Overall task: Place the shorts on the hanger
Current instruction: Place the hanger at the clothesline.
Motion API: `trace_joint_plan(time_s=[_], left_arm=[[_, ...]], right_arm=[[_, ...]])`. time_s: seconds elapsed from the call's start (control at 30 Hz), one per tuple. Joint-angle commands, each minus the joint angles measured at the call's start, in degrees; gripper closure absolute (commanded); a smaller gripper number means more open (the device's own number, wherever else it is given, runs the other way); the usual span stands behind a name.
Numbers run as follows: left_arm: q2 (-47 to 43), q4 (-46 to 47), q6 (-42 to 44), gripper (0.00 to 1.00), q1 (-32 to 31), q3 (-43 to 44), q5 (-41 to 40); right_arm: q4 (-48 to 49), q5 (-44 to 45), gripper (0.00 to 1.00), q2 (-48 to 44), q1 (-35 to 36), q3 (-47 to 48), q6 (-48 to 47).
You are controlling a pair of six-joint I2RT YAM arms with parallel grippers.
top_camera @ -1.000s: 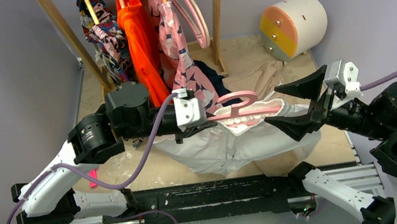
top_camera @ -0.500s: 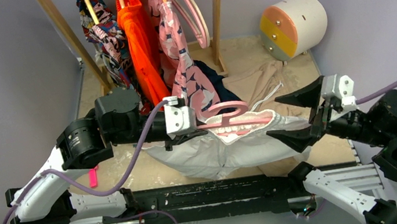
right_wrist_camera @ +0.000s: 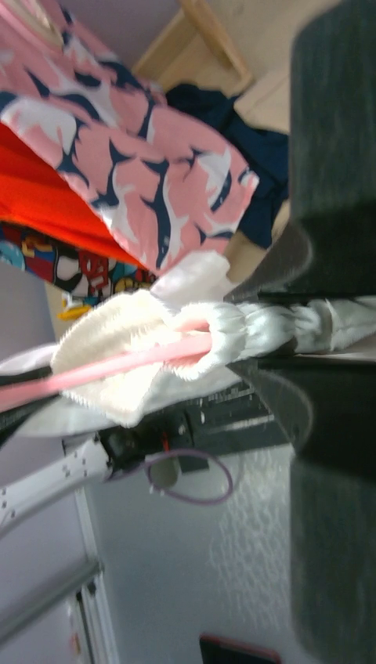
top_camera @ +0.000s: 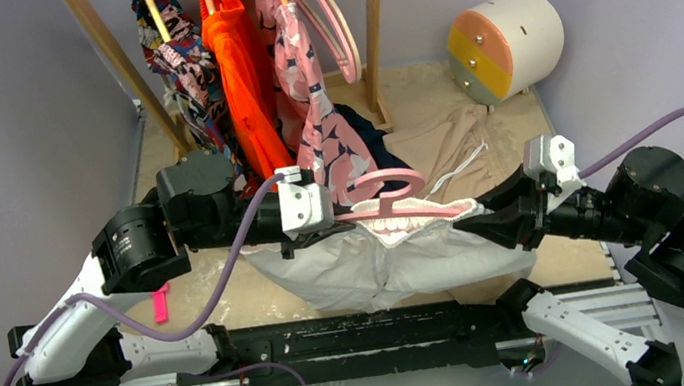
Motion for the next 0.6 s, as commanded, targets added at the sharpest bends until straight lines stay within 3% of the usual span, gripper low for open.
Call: trace_joint_plan(time_s=[0.0,0.07,0.2,0.3,0.33,0.57], left_arm=[[0.35,5.6,1.27,1.0,0.15,3.76,-0.13],[0.54,5.97,1.13,1.0,0.14,3.77,-0.44],[0.49,6.95,0.53,1.0,0.14,3.17,-3.02],[0.15,6.54,0.31,0.61,0.14,2.6,-5.04],[-0.18,6.55,-0.01,0.53,0.17,2.12,-6.07],[-6.93,11.85,-2.23,0.35,0.14,-5.9,-12.56]], right_arm=[[1.74,-1.28,0.86,1.04,0.64,0.42,-0.13],[1.65,-0.78,1.0,0.95,0.82,0.8,-0.12],[1.6,0.58,1.0,0.48,0.92,2.39,0.44],[0.11,4.34,1.0,0.63,0.92,4.29,1.34],[-0.5,6.14,1.0,0.62,0.86,4.94,1.77],[-7.66,20.35,1.0,0.23,0.87,7.8,5.57]])
